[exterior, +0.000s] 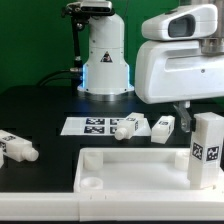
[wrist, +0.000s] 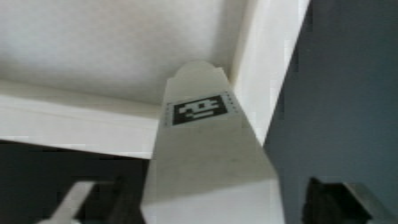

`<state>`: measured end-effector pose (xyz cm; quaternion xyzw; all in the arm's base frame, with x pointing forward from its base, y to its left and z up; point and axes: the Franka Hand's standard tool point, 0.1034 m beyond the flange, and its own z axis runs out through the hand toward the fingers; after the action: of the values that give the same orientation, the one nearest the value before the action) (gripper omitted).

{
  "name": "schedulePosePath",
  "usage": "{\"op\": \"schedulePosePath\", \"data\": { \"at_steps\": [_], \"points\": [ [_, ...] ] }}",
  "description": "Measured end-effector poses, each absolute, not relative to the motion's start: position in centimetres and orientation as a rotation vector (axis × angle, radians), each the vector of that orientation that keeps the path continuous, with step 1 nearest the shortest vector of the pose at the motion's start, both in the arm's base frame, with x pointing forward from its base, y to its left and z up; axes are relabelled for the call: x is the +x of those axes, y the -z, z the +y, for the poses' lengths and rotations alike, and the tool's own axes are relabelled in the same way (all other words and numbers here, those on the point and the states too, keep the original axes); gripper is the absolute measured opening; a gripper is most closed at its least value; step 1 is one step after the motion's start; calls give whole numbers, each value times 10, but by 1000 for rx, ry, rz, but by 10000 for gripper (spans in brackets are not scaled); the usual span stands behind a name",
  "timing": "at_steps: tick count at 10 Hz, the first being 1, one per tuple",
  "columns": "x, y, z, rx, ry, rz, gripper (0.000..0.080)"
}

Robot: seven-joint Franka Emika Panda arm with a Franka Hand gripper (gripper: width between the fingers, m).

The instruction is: Assemble desk

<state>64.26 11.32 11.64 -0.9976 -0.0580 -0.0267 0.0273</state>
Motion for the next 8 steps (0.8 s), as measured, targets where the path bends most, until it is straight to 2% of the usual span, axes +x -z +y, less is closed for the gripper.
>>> {"op": "schedulePosePath", "data": {
  "at_steps": [1, 4, 6, 8],
  "points": [
    [643, -116, 113, -3084, 80, -58, 285],
    [643, -116, 112, -3038, 90, 543, 285],
    [641, -115, 112, -2859, 108, 1152, 285],
    [641, -115, 110, -2778, 106, 1306, 285]
  ]
}}
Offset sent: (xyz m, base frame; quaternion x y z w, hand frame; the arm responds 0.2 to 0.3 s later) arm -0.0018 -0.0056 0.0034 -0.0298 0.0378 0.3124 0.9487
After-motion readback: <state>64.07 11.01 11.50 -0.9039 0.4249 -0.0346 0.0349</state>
